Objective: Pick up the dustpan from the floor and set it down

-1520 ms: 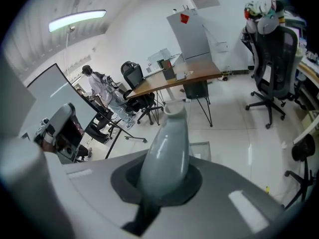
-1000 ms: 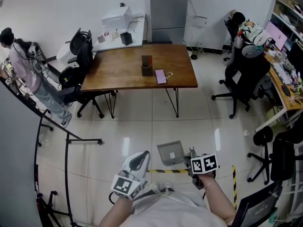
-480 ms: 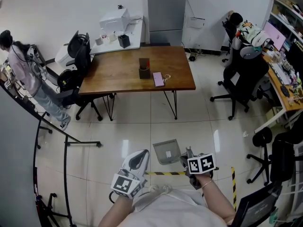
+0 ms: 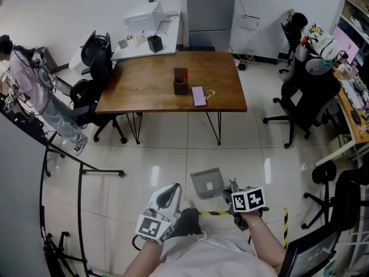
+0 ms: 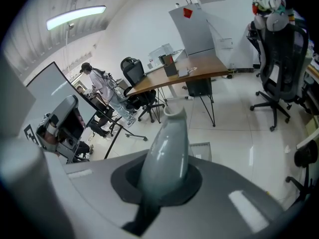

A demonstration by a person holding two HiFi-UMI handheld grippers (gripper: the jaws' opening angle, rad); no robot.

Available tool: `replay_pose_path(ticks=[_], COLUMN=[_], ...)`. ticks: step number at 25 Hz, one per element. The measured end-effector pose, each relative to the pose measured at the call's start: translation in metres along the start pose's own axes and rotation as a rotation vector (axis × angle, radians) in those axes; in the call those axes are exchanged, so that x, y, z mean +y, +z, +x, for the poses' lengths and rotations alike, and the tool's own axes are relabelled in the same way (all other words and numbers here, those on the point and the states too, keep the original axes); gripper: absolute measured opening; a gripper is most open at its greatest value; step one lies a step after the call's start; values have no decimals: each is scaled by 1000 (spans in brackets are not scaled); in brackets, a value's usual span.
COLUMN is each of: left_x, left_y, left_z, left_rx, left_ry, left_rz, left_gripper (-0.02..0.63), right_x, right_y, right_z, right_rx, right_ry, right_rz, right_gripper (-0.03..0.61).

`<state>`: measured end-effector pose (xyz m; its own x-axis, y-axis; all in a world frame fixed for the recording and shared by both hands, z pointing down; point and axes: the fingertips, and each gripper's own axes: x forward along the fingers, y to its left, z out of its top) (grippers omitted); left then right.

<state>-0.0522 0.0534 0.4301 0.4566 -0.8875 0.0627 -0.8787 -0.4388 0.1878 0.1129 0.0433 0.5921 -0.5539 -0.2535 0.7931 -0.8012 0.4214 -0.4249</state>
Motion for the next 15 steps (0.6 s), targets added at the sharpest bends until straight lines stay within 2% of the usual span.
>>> replay_pose_path(ticks=[3,9,15], left_x=[31,92,126], left_y=[-5,21,17], left_z=[24,78,123], left_rx=[6,6,46], left_ry=[-10,-44,-67], left_rz=[-9,0,-30], left_gripper=[15,15,15], right_x=[-11,-29,-56], right_y=[22,69,111], right_z=[18,51,80], right_rx=[11,21,9], right_ry=[-6,-39,-81], right_rz=[46,108,144], right_gripper=[3,3,3])
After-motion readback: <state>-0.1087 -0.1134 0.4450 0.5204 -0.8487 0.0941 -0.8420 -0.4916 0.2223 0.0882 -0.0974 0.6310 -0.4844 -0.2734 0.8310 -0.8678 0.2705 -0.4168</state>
